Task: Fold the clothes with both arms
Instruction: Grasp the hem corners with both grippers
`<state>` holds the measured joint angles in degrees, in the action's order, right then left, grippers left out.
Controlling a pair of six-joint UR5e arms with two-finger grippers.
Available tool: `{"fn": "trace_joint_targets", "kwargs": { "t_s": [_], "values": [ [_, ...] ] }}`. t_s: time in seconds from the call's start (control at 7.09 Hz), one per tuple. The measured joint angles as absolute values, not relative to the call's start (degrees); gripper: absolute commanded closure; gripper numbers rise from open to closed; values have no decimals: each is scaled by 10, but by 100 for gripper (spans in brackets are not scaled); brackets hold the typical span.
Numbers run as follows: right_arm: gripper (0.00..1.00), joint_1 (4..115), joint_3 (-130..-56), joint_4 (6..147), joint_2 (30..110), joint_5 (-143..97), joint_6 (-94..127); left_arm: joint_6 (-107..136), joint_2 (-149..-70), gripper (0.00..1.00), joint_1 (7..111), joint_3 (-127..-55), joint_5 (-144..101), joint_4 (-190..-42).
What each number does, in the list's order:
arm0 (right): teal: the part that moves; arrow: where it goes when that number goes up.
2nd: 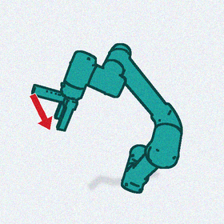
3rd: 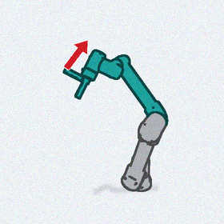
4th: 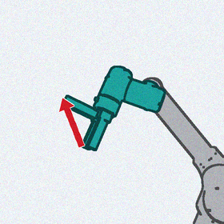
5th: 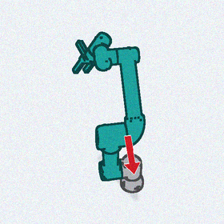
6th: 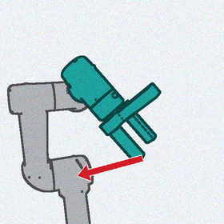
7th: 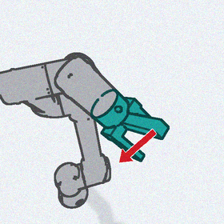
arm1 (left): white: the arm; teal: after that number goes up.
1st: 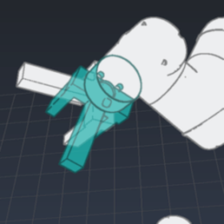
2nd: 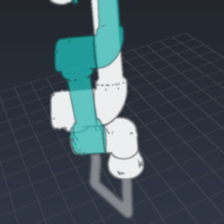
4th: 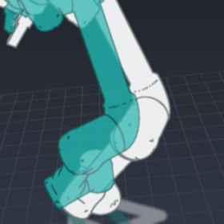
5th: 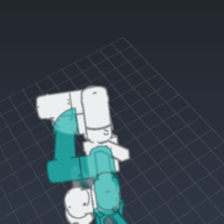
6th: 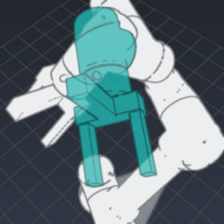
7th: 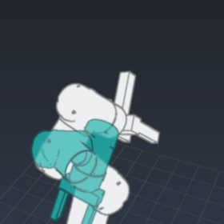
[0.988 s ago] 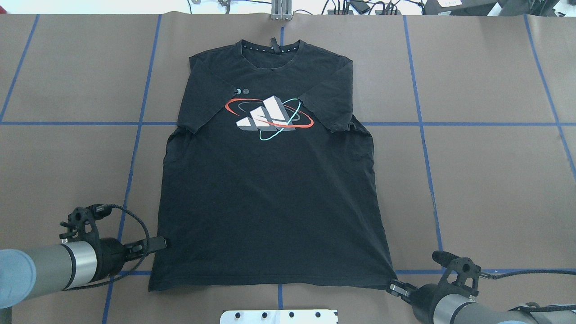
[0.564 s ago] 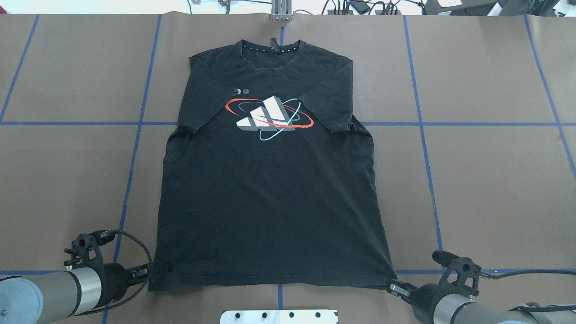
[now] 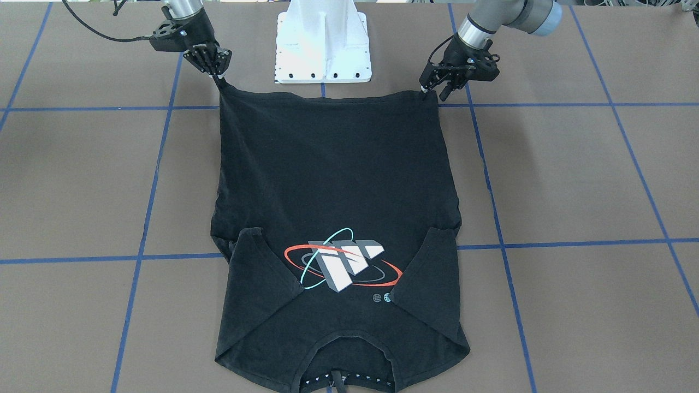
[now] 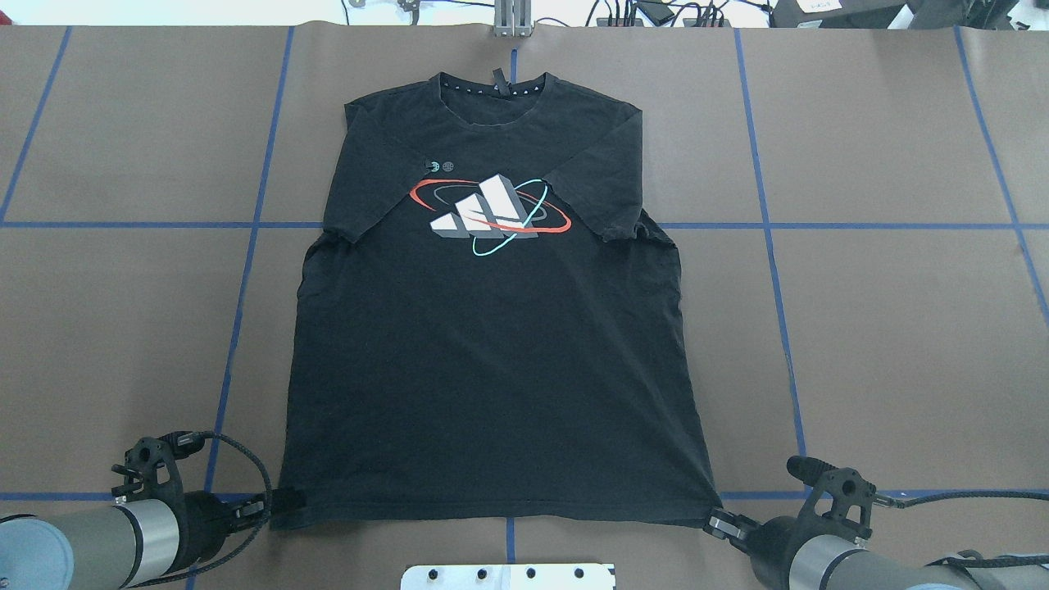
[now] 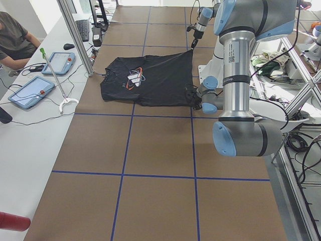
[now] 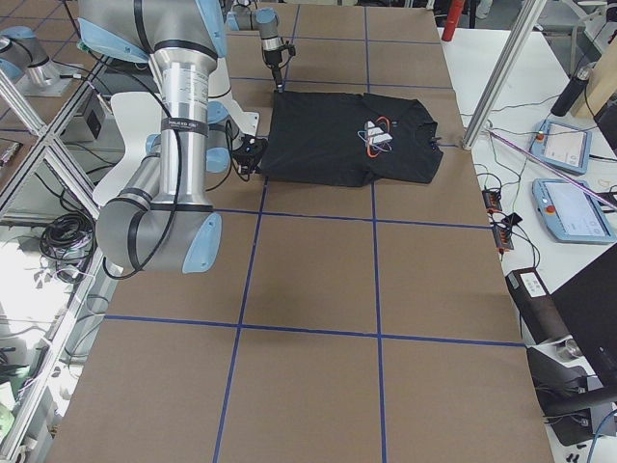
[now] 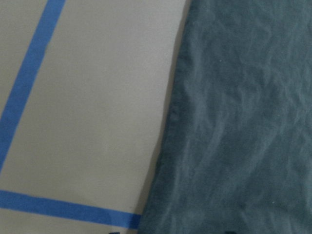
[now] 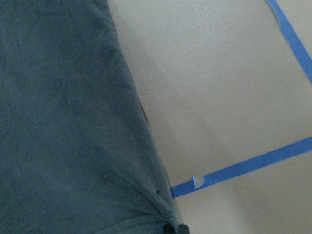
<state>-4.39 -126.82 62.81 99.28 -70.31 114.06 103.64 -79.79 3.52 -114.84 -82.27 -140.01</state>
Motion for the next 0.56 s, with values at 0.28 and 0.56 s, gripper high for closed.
{"fn": "trace_joint_targets", "kwargs": {
  "t_s": [0.28, 0.56],
  "values": [
    [100, -44, -1268, 628, 993, -703, 1140, 1051, -795, 36, 25, -1150, -823, -1400],
    [100, -44, -1268, 628, 995, -703, 1141, 1064, -796, 79, 13, -1151, -822, -1400]
  ]
}}
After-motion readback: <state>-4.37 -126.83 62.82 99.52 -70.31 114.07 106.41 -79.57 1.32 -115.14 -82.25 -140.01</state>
